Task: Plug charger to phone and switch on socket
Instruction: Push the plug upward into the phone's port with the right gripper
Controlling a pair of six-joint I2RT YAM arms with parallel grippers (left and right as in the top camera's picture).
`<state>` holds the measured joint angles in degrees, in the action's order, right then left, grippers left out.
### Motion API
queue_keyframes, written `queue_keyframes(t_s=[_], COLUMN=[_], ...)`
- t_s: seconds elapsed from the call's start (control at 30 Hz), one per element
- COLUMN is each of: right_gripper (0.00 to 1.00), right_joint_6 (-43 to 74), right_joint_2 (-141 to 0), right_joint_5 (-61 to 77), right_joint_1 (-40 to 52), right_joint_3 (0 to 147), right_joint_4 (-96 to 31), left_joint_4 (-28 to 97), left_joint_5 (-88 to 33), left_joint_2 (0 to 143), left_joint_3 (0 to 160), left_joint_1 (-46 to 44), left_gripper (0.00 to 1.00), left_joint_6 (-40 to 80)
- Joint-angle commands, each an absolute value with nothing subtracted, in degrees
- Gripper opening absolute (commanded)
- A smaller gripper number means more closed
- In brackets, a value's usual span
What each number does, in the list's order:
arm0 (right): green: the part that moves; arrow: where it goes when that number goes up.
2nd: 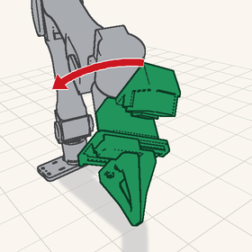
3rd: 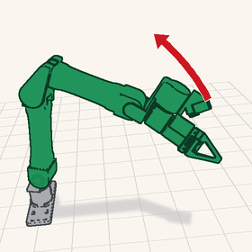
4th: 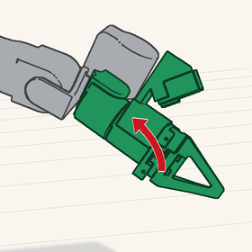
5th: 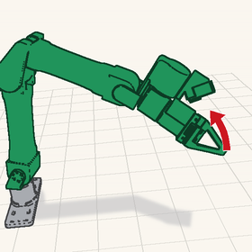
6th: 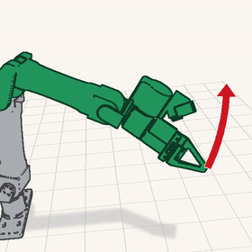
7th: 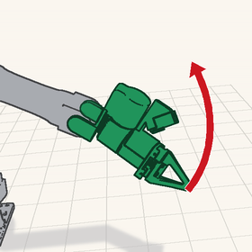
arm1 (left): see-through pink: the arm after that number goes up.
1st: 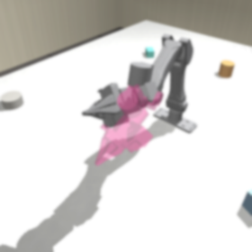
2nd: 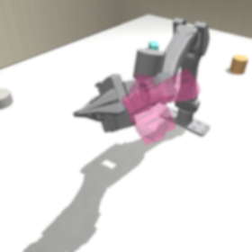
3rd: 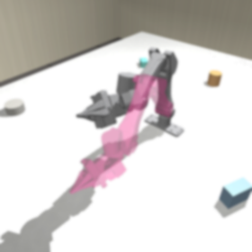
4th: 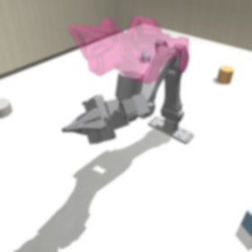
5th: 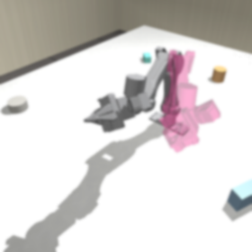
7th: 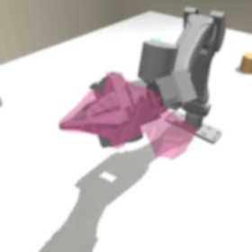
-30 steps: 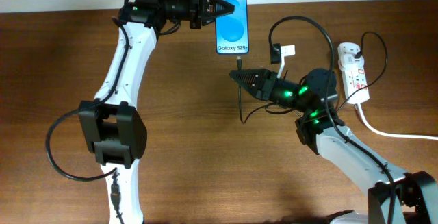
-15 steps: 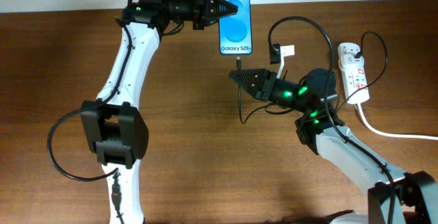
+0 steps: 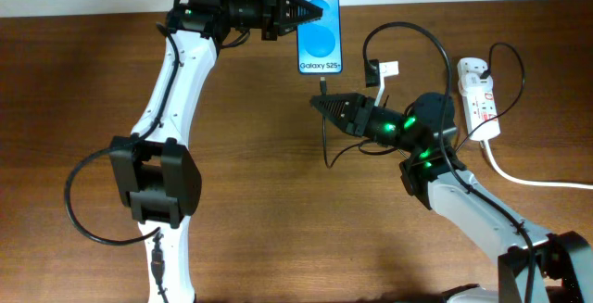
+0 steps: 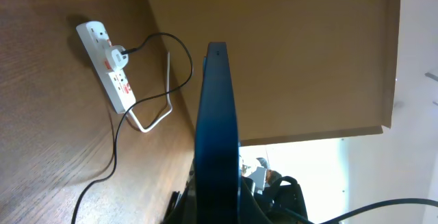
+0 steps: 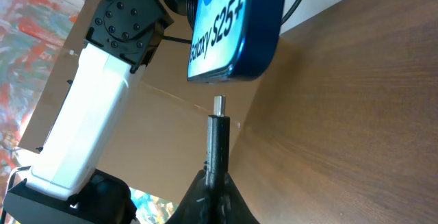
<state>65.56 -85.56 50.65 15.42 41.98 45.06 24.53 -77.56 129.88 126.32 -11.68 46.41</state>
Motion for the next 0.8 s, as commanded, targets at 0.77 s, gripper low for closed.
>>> queue_keyframes(t_s=[0.77], right_gripper=[0.04], right_joint_6=[64.8], right_joint_2=[-85.7], right_joint_5=[51.6], right_joint_1=[15.7], right_joint_3=[42.4], right_joint_4=[45.8], left_joint_4=[24.0], left_joint_5=[-78.4], left_joint_2=[129.6], left_joint_3=[127.1], left_joint_1=[-12.6], left_gripper=[0.0], left_joint_6=[44.5])
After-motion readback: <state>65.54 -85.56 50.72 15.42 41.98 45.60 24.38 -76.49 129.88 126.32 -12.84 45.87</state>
